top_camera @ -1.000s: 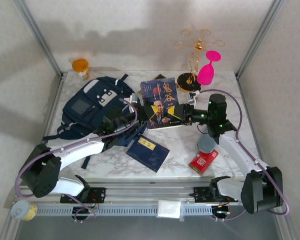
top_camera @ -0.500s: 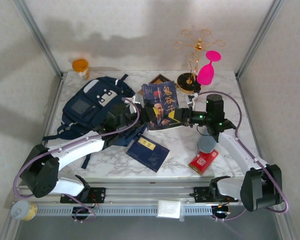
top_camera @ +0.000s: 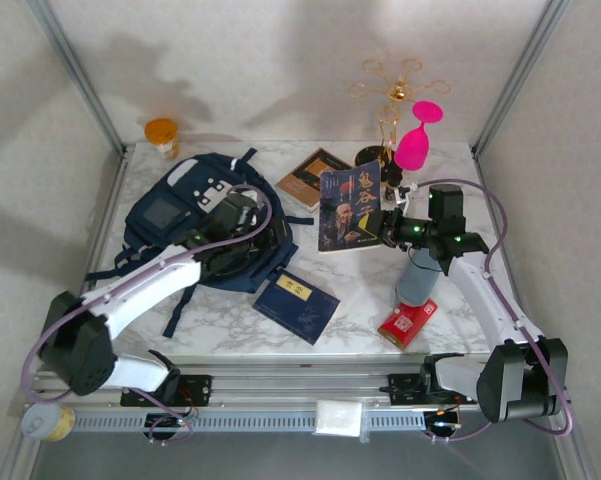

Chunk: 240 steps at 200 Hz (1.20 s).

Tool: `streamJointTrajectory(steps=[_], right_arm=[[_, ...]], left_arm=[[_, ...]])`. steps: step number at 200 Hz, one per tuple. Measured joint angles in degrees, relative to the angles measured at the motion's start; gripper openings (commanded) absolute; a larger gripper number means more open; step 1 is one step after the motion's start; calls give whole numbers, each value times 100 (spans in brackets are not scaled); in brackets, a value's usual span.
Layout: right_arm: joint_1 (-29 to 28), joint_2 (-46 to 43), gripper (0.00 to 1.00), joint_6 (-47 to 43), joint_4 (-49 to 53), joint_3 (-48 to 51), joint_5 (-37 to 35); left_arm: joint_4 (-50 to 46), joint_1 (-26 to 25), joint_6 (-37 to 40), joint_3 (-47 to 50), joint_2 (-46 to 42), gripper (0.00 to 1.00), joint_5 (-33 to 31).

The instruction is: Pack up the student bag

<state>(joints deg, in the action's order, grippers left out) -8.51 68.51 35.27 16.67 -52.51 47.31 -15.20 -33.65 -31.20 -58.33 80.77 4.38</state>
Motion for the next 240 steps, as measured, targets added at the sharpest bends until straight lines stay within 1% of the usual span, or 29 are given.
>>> streamJointTrajectory(steps=[34, 57, 78, 136, 156, 169, 183, 240], right_arm=[[76, 2, 0, -87, 116, 0, -131], [127, 2, 0, -144, 120, 0, -131], [142, 2, 0, -149, 120, 2, -129], [155, 2, 0, -146, 118, 39, -127], [162, 2, 0, -146, 118, 39, -127], [162, 2, 0, -146, 118, 39, -127], [162, 2, 0, -146, 114, 46, -127], [162, 7, 0, -146, 114, 153, -127]], left_arm=[[-533, 0, 321, -647, 1224, 52, -424], [-719, 2, 439, -999, 1703, 49, -584], [-763, 37, 485, -1263, 1980, 43, -669], [-737, 385, 487, -1362, 2048, 37, -678], [-737, 428, 487, -1362, 2048, 34, -671], [-732, 428, 470, -1357, 2048, 29, -678], [-699, 424, 439, -1333, 2052, 29, -669], [-173, 409, 426, -918, 2157, 28, -109]])
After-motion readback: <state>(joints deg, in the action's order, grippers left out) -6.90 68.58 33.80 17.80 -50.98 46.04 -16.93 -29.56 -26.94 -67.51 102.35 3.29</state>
